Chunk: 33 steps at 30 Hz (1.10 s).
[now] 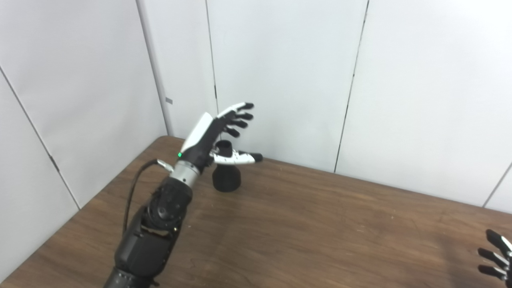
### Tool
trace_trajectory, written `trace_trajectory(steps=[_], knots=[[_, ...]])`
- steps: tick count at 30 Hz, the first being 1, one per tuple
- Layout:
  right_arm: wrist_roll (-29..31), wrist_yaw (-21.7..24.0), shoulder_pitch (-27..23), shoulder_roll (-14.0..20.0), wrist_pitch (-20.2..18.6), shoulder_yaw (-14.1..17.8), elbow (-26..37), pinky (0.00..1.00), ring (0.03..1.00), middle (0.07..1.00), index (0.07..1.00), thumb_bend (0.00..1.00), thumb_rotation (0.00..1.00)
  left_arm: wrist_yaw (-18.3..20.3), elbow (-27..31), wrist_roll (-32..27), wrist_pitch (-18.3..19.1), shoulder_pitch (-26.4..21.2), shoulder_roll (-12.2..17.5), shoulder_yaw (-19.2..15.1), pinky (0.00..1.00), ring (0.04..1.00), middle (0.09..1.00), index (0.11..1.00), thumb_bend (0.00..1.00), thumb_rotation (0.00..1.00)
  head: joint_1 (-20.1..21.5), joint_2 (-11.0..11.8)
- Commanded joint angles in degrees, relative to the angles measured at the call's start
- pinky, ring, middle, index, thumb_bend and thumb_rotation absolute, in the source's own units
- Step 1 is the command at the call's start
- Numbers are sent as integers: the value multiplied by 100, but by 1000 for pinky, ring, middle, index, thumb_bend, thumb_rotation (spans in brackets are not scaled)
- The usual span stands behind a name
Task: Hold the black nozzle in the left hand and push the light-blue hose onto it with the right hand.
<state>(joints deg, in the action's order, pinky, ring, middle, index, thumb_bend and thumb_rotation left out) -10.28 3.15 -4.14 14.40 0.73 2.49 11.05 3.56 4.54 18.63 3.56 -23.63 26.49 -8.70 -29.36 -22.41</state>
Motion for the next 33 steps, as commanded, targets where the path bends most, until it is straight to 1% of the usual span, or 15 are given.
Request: trace_trajectory(steps=[1,3,4,6,7,9,11,14,16,17,22,25,26,29,33], knots=[[76,-21,-170,92,312,64,65,710,839,933,916,614,0,-230,5,118,-36,-322,190,-117,643,767,799,803,779,191,-37,5],[85,-16,-169,97,327,64,61,707,836,933,916,613,0,-272,23,204,121,-361,185,-133,657,779,804,804,775,173,-54,12],[100,-7,-173,99,340,60,47,705,834,933,916,613,0,-250,74,306,324,-371,179,-117,666,783,805,805,778,174,-52,22],[125,10,-181,105,357,54,25,694,826,934,917,612,0,-205,148,437,626,-370,179,-88,737,831,821,822,799,178,-52,12],[140,22,-184,110,365,55,17,687,823,934,918,611,0,-188,178,482,768,-365,186,-80,810,885,855,843,815,188,-52,12],[179,51,-190,133,365,61,22,680,821,934,918,611,0,-180,226,615,1074,-352,217,-78,922,959,924,891,844,206,-45,2],[224,84,-196,160,347,68,35,676,821,933,919,610,0,-223,229,860,1388,-361,254,-41,984,992,977,942,891,226,-53,-5],[268,138,-200,186,368,60,21,674,820,930,918,610,0,-244,178,1395,1913,-394,329,102,999,1000,989,956,974,293,-56,-7],[300,175,-205,201,390,51,6,670,819,928,917,611,0,-197,110,1637,2202,-413,375,193,1000,1000,997,962,996,329,-57,-19],[310,189,-208,209,399,46,0,668,819,928,917,611,0,-145,62,1741,2283,-419,375,199,1000,1000,999,965,999,336,-57,-19],[340,249,-220,240,423,49,-27,655,812,928,916,612,0,372,-207,2475,2335,-412,273,25,1000,1000,999,970,1000,379,-57,-19],[349,271,-215,243,425,55,-16,652,811,927,916,611,0,684,-335,2806,2335,-413,212,-88,1000,1000,993,971,1000,404,-57,-19],[349,275,-214,249,431,57,-9,652,810,927,917,611,0,799,-392,2913,2335,-424,176,-133,1000,1000,991,971,1000,411,-42,-59],[318,269,-221,265,470,64,-23,646,803,927,940,615,0,1162,-580,3174,2335,-466,14,-307,1000,1000,985,975,1000,435,-39,-71],[263,255,-215,262,472,56,-3,640,795,925,955,619,0,1356,-869,3378,2335,-516,-143,-499,1000,1000,981,979,1000,449,-28,-83]])
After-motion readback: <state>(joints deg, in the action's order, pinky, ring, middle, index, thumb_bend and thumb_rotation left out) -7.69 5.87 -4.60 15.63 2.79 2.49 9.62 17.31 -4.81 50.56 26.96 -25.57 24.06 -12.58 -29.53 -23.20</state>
